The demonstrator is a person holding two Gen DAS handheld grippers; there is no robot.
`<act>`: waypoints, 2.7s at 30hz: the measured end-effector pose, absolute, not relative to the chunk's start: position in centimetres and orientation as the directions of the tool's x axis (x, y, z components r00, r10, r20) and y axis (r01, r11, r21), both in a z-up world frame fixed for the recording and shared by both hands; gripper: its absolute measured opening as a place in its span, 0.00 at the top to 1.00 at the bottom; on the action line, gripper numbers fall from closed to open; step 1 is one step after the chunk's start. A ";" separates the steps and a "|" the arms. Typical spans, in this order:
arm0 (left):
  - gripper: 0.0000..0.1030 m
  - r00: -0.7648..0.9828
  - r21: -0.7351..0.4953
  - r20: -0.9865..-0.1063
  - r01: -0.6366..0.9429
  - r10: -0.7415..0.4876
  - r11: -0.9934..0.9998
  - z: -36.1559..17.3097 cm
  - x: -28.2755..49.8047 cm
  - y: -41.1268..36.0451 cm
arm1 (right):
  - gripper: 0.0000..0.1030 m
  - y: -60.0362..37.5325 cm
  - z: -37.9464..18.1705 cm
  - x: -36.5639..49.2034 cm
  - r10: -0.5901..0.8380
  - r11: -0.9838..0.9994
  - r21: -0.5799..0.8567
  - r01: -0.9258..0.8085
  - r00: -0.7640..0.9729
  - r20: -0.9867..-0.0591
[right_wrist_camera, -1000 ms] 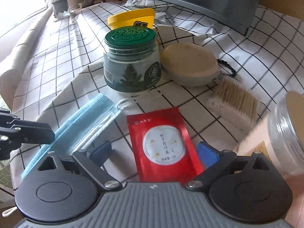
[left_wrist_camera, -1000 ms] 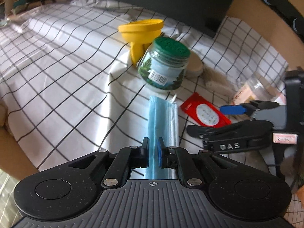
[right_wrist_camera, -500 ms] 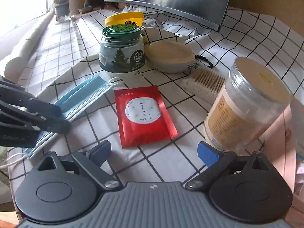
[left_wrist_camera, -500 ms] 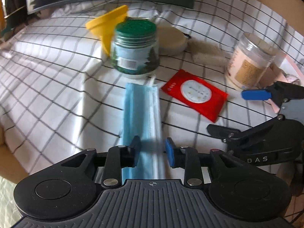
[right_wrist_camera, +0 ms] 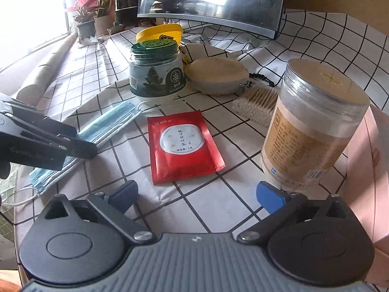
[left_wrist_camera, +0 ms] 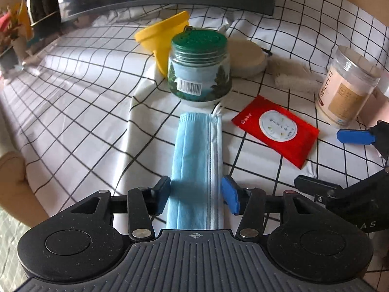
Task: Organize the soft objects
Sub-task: 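Grasp the red tea packet with the right tool while the left tool holds the mask, then carry the mask and red packet over the pink box and open both tools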
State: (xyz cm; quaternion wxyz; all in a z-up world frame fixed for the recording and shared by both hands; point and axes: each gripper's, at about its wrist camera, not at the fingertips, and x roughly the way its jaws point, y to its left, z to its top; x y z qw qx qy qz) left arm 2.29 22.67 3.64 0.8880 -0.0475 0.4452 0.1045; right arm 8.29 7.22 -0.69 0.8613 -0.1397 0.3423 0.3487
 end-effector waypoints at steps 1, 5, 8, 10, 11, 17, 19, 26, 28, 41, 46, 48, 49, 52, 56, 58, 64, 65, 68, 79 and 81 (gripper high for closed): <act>0.48 0.580 0.001 -0.804 -0.227 0.135 0.974 3.7 2.4 22.8 | 0.00 7.2 -0.7 8.3 0.505 0.718 -0.002 -0.696 0.523 -0.687; 0.47 0.570 -0.027 -0.814 -0.236 0.116 0.971 3.7 2.9 23.5 | 0.00 7.2 -0.7 8.3 0.505 0.718 -0.002 -0.696 0.522 -0.687; 0.48 0.568 -0.033 -0.815 -0.245 0.116 0.969 3.7 3.0 23.5 | 0.00 7.2 -0.7 8.3 0.505 0.718 -0.002 -0.696 0.523 -0.687; 0.48 0.575 -0.025 -0.810 -0.233 0.117 0.972 3.6 2.9 23.3 | 0.00 7.2 -0.7 8.3 0.506 0.717 -0.002 -0.697 0.522 -0.687; 0.51 0.581 -0.028 -0.806 -0.229 0.114 0.973 3.6 2.8 23.4 | 0.00 7.2 -0.7 8.2 0.506 0.717 -0.002 -0.697 0.521 -0.688; 0.91 0.609 -0.096 -0.789 -0.255 0.083 0.962 3.7 2.2 24.5 | 0.01 8.3 0.5 6.7 0.541 0.672 -0.009 -0.740 0.499 -0.677; 0.91 0.614 -0.117 -0.787 -0.251 0.065 0.961 3.7 1.9 24.7 | 0.01 9.4 1.3 6.2 0.538 0.659 -0.063 -0.749 0.528 -0.657; 0.91 0.650 -0.169 -0.759 -0.240 0.029 0.956 4.6 0.6 24.7 | 0.11 13.7 1.7 9.8 0.483 0.666 -0.066 -0.743 0.497 -0.721; 0.91 0.661 -0.181 -0.750 -0.245 0.027 0.953 4.8 0.3 24.8 | 0.11 14.3 1.3 11.0 0.477 0.673 -0.037 -0.738 0.472 -0.742; 0.91 0.712 -0.278 -0.702 -0.251 -0.018 0.927 5.4 -1.4 26.8 | 0.52 15.4 1.8 10.5 0.456 0.629 -0.039 -0.776 0.409 -0.791; 0.91 0.746 -0.262 -0.665 -0.202 -0.025 0.944 7.4 -1.5 26.8 | 0.54 14.7 4.1 9.3 0.487 0.646 -0.032 -0.763 0.444 -0.752; 0.91 0.754 -0.253 -0.656 -0.190 -0.024 0.948 8.3 -1.6 26.7 | 0.54 14.0 5.2 9.2 0.502 0.659 -0.017 -0.752 0.457 -0.734; 0.91 0.760 -0.256 -0.649 -0.177 -0.033 0.950 8.8 -1.6 26.7 | 0.54 13.7 5.9 9.3 0.514 0.666 0.000 -0.746 0.458 -0.726; 0.91 0.780 -0.236 -0.625 -0.134 -0.045 0.963 10.5 -0.9 26.6 | 0.54 12.9 8.1 9.7 0.531 0.688 0.026 -0.726 0.478 -0.700; 0.91 0.824 -0.250 -0.562 -0.085 -0.073 0.964 14.0 1.5 27.3 | 0.54 11.7 12.5 11.0 0.546 0.729 0.053 -0.682 0.534 -0.646; 0.91 0.842 -0.237 -0.534 -0.065 -0.074 0.969 15.5 2.9 27.5 | 0.54 10.7 14.7 11.4 0.547 0.748 0.054 -0.661 0.569 -0.614; 0.91 0.868 -0.195 -0.479 0.041 -0.132 0.980 19.6 7.4 25.1 | 0.53 6.0 20.8 11.5 0.490 0.827 0.002 -0.563 0.718 -0.494; 0.91 0.870 -0.191 -0.468 0.068 -0.152 0.979 20.1 7.9 24.5 | 0.53 4.8 21.7 11.4 0.473 0.843 -0.007 -0.538 0.745 -0.470; 0.91 0.863 -0.219 -0.442 0.160 -0.244 0.962 21.8 10.1 21.9 | 0.53 0.6 23.6 11.0 0.405 0.893 -0.012 -0.449 0.816 -0.413; 0.90 0.636 -0.360 -0.545 0.411 -0.547 0.837 18.8 18.7 7.0 | 0.50 -11.9 21.2 11.0 0.147 0.989 0.047 -0.140 0.900 -0.411; 0.90 0.595 -0.389 -0.577 0.403 -0.560 0.828 17.2 20.4 5.1 | 0.50 -13.2 19.7 11.6 0.124 0.992 0.062 -0.108 0.893 -0.433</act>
